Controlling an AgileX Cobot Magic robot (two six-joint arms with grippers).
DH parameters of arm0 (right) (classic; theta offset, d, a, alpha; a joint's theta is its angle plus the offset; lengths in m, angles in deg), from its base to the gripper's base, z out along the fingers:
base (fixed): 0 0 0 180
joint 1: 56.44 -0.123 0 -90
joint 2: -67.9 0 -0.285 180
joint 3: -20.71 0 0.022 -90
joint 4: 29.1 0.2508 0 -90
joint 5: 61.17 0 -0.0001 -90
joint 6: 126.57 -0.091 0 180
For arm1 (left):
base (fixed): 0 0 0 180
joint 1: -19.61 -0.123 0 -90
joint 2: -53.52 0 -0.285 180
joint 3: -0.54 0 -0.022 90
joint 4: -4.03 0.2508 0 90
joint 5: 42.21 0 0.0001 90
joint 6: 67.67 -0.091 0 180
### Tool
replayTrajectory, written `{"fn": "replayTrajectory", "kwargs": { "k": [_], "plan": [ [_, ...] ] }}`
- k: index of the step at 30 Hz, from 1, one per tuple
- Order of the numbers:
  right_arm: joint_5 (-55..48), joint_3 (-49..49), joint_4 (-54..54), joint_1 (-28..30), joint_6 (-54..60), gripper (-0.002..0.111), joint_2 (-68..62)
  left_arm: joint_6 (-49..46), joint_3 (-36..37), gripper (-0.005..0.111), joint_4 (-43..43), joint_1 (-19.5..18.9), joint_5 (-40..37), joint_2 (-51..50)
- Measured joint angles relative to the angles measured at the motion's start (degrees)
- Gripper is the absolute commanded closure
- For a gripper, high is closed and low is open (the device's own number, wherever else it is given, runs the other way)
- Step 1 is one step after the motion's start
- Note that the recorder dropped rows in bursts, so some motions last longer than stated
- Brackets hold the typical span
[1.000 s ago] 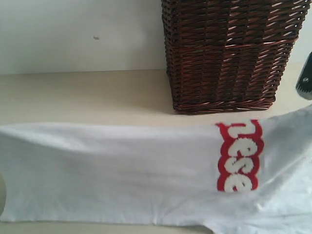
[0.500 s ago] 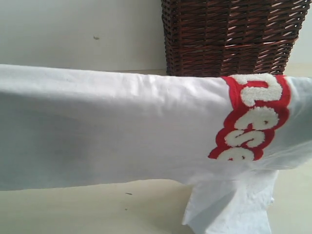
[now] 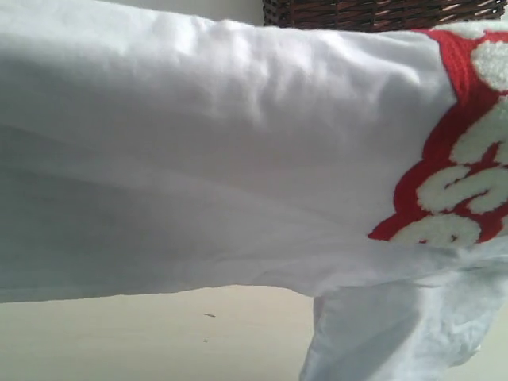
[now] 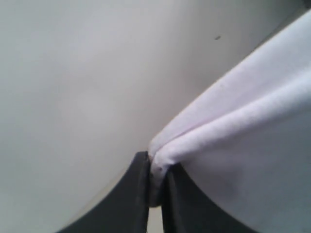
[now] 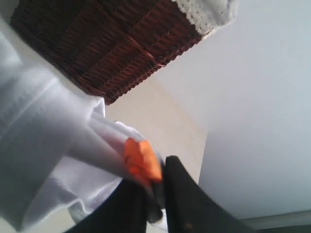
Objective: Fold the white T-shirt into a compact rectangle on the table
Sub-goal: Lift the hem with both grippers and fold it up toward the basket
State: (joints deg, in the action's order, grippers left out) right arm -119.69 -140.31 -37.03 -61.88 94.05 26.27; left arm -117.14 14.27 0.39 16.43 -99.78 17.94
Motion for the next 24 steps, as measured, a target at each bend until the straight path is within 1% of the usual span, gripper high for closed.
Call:
{"fn": "replayTrajectory", "kwargs": {
  "k": [7, 13, 18, 21, 24],
  "plan": [
    [-0.58, -1.13, 0.75, 0.00, -0.10, 0.108, 0.00, 0.00, 0.00, 0.107, 0.23, -0.11, -0.49, 0.00],
    [-2.04, -4.01, 3.13, 0.00, -0.10, 0.108, 0.00, 0.00, -2.79, 0.107, 0.84, -0.11, -1.27, 0.11],
    [-4.36, -4.42, 4.65, 0.00, -0.10, 0.108, 0.00, 0.00, -3.33, 0.107, 1.08, -0.11, -4.35, 0.11],
    [-4.73, -4.42, 4.78, 0.00, -0.10, 0.108, 0.00, 0.09, -3.43, 0.107, 1.08, -0.11, -4.89, 0.11],
    [-5.39, -4.42, 4.78, 0.00, -0.10, 0.108, -0.63, 2.18, -3.17, 0.107, 1.22, -0.11, -4.89, 0.11]
  ]
}}
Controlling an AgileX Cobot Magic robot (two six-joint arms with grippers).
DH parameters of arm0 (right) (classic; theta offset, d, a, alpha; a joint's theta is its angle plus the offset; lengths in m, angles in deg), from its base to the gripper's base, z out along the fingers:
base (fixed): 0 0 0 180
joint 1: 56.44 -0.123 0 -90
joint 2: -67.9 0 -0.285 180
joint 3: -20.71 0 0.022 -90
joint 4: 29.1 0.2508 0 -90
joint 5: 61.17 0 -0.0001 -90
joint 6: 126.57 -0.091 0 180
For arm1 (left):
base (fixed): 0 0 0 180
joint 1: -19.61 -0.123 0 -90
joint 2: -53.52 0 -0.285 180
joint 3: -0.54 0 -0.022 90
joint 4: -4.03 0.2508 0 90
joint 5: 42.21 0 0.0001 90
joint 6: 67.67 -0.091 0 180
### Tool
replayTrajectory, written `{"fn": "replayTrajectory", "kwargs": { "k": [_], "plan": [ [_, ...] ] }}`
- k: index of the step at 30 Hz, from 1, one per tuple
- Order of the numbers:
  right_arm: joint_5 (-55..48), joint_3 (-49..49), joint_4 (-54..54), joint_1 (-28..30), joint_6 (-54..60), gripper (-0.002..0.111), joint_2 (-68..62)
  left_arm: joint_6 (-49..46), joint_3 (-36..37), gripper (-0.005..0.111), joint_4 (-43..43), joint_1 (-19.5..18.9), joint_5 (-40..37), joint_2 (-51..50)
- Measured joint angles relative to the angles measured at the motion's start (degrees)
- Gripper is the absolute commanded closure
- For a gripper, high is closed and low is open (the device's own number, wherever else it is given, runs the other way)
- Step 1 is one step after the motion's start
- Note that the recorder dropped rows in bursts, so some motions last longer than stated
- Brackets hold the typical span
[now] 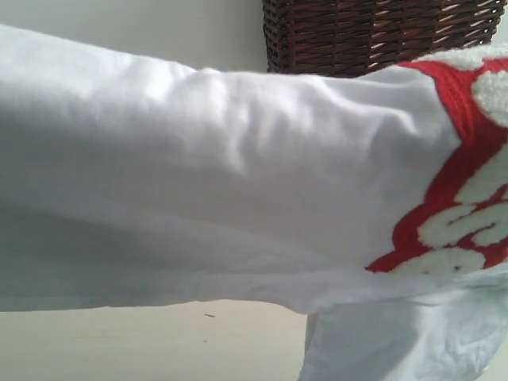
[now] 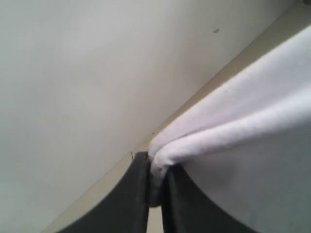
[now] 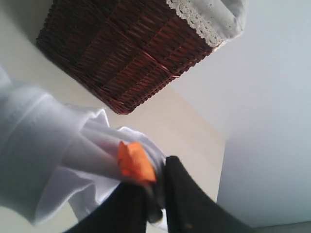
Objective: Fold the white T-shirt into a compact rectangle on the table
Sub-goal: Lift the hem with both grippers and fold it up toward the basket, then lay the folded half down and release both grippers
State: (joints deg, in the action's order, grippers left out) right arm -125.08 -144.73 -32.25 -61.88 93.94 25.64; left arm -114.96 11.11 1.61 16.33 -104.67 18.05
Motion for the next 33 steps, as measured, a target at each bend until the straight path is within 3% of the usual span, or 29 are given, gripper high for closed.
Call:
{"fn": "replayTrajectory", "kwargs": {
  "k": [7, 13, 23, 25, 29, 33],
  "plan": [
    [-5.67, 5.81, 1.02, 0.00, -0.80, 0.108, -10.13, 3.00, 8.68, 0.107, -0.21, 0.00, 0.21, -4.08],
    [-6.49, 9.03, 1.73, 0.00, 2.14, 0.108, -21.81, -1.44, 18.09, 0.107, -0.80, 0.28, 4.01, -11.75],
    [14.89, 9.04, -0.78, 0.00, 3.50, 0.108, -38.91, -4.53, 25.02, 0.105, -0.93, 0.28, 29.90, -30.93],
    [19.28, 9.04, -0.85, 0.00, 3.39, 0.108, -42.64, -4.93, 25.38, 0.099, -0.93, 0.28, 34.39, -35.72],
    [28.14, 9.04, -1.22, 0.00, 3.30, 0.108, -48.88, -5.15, 25.63, 0.076, -0.93, 0.28, 42.65, -43.58],
    [37.29, 9.04, -1.45, 0.00, 2.22, 0.094, -54.07, -5.15, 25.63, 0.053, -0.93, 0.28, 50.91, -50.69]
  ]
}}
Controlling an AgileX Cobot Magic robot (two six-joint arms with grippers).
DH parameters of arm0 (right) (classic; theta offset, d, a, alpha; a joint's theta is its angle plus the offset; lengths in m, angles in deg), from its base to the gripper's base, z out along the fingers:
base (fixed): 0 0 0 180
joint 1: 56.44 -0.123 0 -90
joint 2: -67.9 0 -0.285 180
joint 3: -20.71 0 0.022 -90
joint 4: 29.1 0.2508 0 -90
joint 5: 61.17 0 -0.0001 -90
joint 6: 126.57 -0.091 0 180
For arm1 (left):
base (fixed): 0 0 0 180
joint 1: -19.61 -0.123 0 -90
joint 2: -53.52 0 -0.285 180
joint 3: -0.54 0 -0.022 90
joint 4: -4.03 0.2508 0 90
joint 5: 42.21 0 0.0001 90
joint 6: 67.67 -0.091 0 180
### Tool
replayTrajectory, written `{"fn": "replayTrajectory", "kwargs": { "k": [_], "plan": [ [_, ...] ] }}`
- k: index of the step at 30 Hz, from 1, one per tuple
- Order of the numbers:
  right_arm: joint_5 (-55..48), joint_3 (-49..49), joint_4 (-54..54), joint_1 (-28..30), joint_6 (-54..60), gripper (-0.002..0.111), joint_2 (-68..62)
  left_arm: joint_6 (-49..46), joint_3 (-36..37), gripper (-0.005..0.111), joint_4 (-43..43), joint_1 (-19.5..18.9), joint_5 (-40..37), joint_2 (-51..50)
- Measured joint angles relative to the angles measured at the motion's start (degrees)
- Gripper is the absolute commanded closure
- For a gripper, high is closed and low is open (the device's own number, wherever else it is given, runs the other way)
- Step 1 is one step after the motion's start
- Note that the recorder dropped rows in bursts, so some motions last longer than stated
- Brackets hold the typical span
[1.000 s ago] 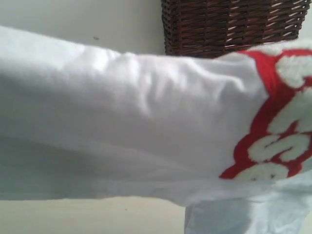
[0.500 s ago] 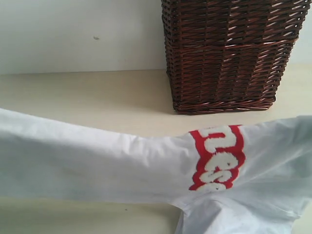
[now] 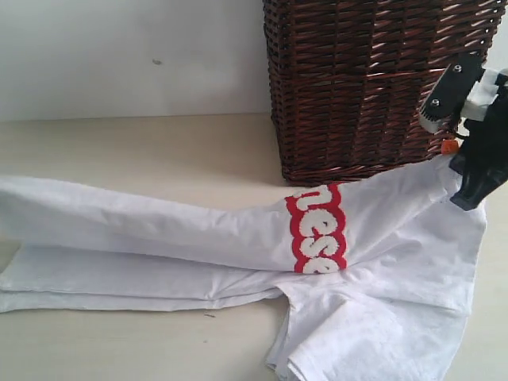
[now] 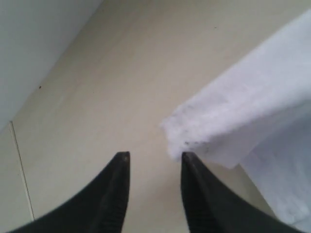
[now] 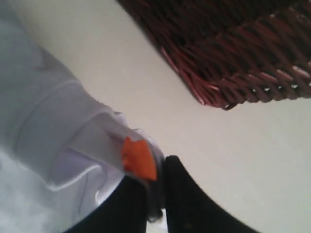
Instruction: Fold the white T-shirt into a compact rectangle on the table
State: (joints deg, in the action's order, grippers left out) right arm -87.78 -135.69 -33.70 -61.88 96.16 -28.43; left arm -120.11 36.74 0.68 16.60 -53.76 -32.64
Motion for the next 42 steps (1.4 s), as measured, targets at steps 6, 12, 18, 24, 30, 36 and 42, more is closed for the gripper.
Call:
{"fn": "replayTrajectory", "kwargs": {
  "k": [6, 12, 18, 24, 30, 36, 42],
  "plan": [
    [9.93, 0.00, 0.00, 0.00, -0.53, 0.054, -5.44, 0.00, 0.00, 0.044, 0.00, 0.00, 9.38, -7.67],
    [18.66, 0.00, -0.16, 0.00, -1.79, 0.054, -6.21, 0.00, 0.00, 0.054, 0.00, 0.00, 13.75, -9.05],
    [19.34, 0.00, -0.16, 0.00, -3.94, 0.086, -5.37, 0.00, 0.00, 0.096, 0.00, 0.13, 11.55, -9.05],
    [11.82, 0.00, -0.16, 0.00, -7.55, 0.108, -3.51, 0.00, 0.00, 0.107, 0.00, 4.35, 4.69, -9.05],
    [-1.24, 0.00, 7.36, 0.00, -10.54, 0.108, -3.33, 0.00, 0.00, 0.107, -0.97, 10.16, -6.46, -8.66],
    [-15.83, 0.00, 19.51, 0.00, -5.00, 0.092, -3.33, -1.49, 0.00, 0.107, -10.51, 11.39, -17.19, -8.66],
    [-23.14, 0.67, 34.74, -0.61, 0.54, 0.108, -4.73, -10.48, 0.30, 0.107, -22.86, 11.53, -20.23, -8.66]
  ]
}}
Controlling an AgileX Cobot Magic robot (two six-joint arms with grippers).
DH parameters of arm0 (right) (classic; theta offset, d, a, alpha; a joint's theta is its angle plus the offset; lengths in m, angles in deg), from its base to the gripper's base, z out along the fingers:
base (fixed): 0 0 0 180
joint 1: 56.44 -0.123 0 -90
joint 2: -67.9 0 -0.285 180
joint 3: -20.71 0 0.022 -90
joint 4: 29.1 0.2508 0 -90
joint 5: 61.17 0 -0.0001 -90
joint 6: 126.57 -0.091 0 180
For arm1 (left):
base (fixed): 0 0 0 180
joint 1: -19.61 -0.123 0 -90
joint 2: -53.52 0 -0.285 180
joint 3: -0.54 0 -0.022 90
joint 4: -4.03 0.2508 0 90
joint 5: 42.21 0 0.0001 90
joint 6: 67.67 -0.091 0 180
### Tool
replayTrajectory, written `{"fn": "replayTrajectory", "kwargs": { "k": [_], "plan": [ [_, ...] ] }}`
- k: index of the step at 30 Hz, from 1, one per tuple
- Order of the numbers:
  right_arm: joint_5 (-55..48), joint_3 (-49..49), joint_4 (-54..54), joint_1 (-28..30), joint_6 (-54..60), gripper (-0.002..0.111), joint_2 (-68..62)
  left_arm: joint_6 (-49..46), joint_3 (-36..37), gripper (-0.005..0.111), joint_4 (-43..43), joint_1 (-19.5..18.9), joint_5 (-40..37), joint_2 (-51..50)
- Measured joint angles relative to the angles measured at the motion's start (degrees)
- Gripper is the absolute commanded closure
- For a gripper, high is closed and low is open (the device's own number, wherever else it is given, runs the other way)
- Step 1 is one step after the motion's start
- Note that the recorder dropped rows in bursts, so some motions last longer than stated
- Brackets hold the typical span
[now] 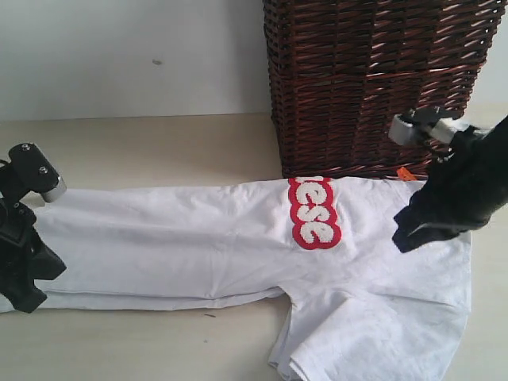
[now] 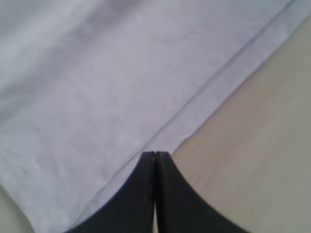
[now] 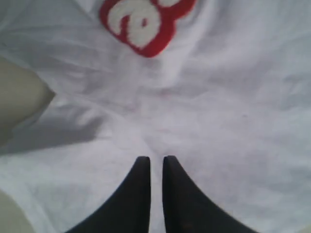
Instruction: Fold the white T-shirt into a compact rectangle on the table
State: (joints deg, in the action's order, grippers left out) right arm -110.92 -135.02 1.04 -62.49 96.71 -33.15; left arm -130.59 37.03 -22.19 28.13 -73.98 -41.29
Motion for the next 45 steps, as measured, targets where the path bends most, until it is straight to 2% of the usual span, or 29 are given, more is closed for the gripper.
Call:
{"fn": "replayTrajectory", "kwargs": {
  "k": [4, 7, 11, 15, 18, 20, 24, 25, 28, 30, 33, 34, 36, 37, 38, 39, 40, 41, 43, 45],
  "plan": [
    [-2.56, 2.87, -1.60, -3.17, -1.19, 0.108, -4.18, -3.47, 0.00, 0.107, -3.22, 0.10, -0.15, 0.00],
    [-1.42, 3.62, -7.21, -5.31, -7.46, 0.108, -8.38, -4.04, 0.00, 0.107, -3.78, 0.10, -0.30, 0.00],
    [4.42, 3.66, -15.02, -6.10, -17.75, 0.108, -12.50, -4.04, 0.00, 0.107, -3.93, 0.10, -1.91, 0.09],
    [6.16, 3.55, -17.14, -6.35, -25.41, 0.108, -12.99, -4.39, 1.44, 0.107, -4.07, 0.10, -2.86, 0.09],
    [6.38, 3.44, -17.85, -6.37, -27.15, 0.108, -13.28, -8.22, 3.04, 0.106, -3.39, 0.10, -3.31, -0.18],
    [6.49, 3.44, -18.09, -6.46, -27.55, 0.108, -13.17, -10.33, 3.63, 0.100, -3.39, 0.10, -3.59, -1.10],
    [8.25, 3.44, -19.52, -6.59, -27.55, 0.108, -12.08, -11.79, 3.89, 0.073, -3.04, 0.10, -2.44, -2.26],
    [9.21, 3.44, -20.29, -6.59, -27.32, 0.108, -11.61, -11.93, 3.89, 0.069, -2.95, 0.10, -1.37, -2.26],
    [10.00, 3.65, -21.01, -6.59, -25.50, 0.108, -9.11, -12.02, 3.73, 0.069, -2.95, 0.10, 1.52, -2.13],
    [9.03, 3.65, -20.79, -6.59, -23.01, 0.108, -6.84, -12.02, 3.36, 0.076, -2.95, 0.10, 2.21, -1.88],
    [6.43, 3.65, -18.69, -6.59, -17.44, 0.098, -3.28, -11.91, 2.99, 0.093, -3.47, 0.10, 3.01, -1.52],
    [5.49, 3.65, -17.12, -6.49, -14.94, 0.084, -1.91, -11.81, 2.99, 0.102, -4.02, 0.10, 3.24, -1.38],
    [1.71, 3.65, -10.23, -7.22, -5.83, 0.071, 2.40, -11.81, 2.99, 0.105, -5.36, 0.10, 3.46, -1.27],
    [-1.36, 3.93, -6.56, -9.66, -2.03, 0.070, 5.12, -11.81, 2.99, 0.104, -6.22, 0.10, 3.46, -1.27],
    [-2.70, 4.52, -5.90, -11.17, -1.18, 0.067, 6.04, -11.81, 2.99, 0.097, -6.55, 0.10, 3.46, -1.27],
    [-4.13, 6.63, -7.10, -15.75, -1.48, 0.066, 7.53, -11.81, 2.99, 0.092, -7.25, 0.10, 3.46, -1.27],
    [-4.11, 7.83, -8.68, -17.77, -2.57, 0.060, 7.78, -11.81, 2.99, 0.085, -7.59, 0.10, 3.46, -1.27],
    [-2.51, 11.46, -14.36, -22.52, -7.08, 0.053, 7.78, -11.81, 2.99, 0.080, -8.85, 0.10, 3.46, -0.90],
    [2.93, 15.78, -22.50, -27.47, -15.13, 0.044, 6.33, -11.81, 2.99, 0.075, -10.98, 0.10, 3.46, -0.23],
    [9.15, 17.05, -24.52, -30.03, -20.03, 0.044, 4.26, -11.81, 2.96, 0.075, -12.76, 0.10, 3.46, 0.01]
  ]
}}
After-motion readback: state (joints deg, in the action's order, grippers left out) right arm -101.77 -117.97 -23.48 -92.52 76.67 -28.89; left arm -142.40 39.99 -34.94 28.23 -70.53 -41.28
